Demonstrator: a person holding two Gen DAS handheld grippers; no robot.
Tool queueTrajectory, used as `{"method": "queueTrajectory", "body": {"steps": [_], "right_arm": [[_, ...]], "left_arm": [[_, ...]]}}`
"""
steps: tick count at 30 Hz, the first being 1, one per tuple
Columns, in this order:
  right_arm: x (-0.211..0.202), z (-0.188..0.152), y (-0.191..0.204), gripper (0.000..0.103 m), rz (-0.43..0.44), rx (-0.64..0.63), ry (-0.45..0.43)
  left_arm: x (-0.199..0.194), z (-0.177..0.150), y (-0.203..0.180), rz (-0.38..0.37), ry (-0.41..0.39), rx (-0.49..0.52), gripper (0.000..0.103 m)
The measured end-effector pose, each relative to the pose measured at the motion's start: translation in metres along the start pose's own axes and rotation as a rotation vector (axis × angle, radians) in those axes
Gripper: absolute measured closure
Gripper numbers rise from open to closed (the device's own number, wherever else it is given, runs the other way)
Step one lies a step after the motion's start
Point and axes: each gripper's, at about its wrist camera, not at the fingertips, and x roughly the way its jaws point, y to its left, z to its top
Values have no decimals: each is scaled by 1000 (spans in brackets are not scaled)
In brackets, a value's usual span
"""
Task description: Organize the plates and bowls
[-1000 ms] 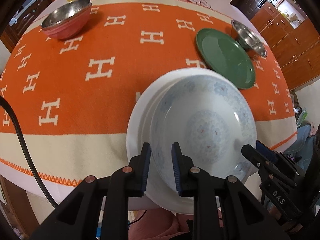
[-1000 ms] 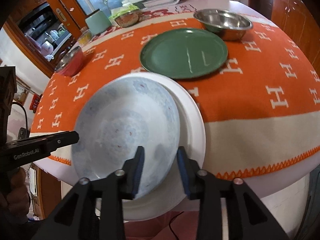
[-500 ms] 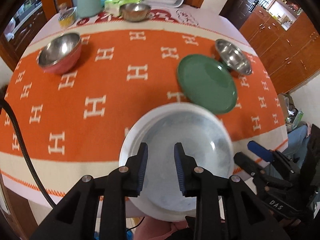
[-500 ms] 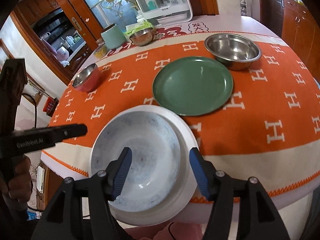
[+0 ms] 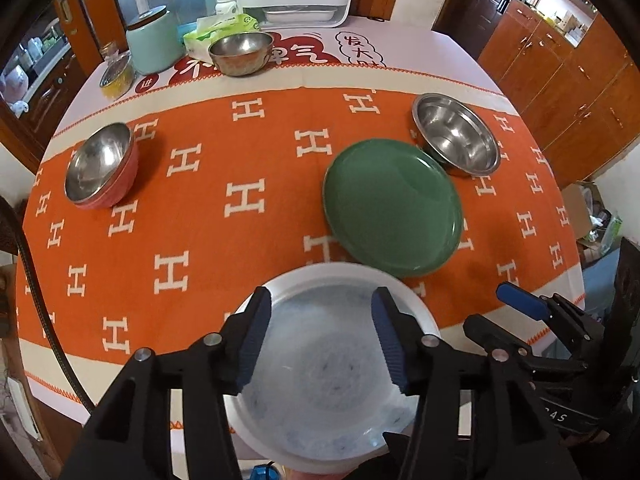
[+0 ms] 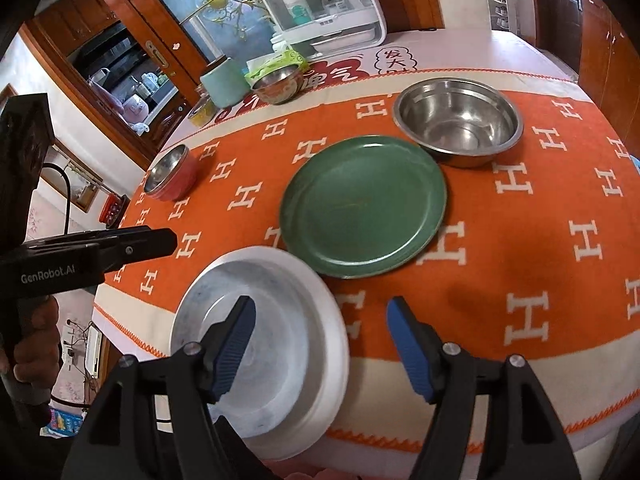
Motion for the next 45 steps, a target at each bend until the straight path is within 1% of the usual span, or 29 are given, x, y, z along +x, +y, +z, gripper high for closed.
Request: {"method": "queueTrajectory", "body": {"steps": [5, 12, 18, 21, 25, 27, 28, 29, 34, 40, 42, 43, 45], "right_arm": [[5, 10, -19, 34, 13, -1, 10], [18, 26, -45, 34, 24, 7, 30], [32, 36, -66, 34, 35, 38, 27], [43, 40, -76, 34, 52, 68, 41], [54, 41, -85, 34, 76, 96, 61], [59, 42, -89, 34, 86, 107, 68], [61, 43, -90, 34, 89, 110, 69], [63, 43, -92, 34, 91, 114, 71], [71, 46, -99, 35, 97, 127, 79], [76, 52, -104, 46, 108, 124, 65], [78, 54, -105, 54, 109, 120, 65], [79, 54, -105, 55, 109, 119, 62], [80, 55, -106, 62, 106, 114, 63]], "left_arm": [[12, 14, -13, 22, 2, -4, 41], [37, 33, -25, 52, 31, -48, 41], [60, 44, -29, 86, 85, -65, 41], [72, 48, -28, 93, 115, -75, 41], [93, 53, -21, 118, 160, -114, 40], [102, 55, -16, 127, 177, -143, 35], [108, 57, -13, 125, 188, -161, 29], [114, 58, -9, 119, 201, -180, 26], [135, 62, -1, 85, 228, -204, 26], [150, 67, 1, 28, 237, -202, 26], [152, 68, 0, 12, 236, -195, 26], [154, 69, -1, 4, 233, -192, 26], [157, 71, -3, -13, 232, -192, 26]]}}
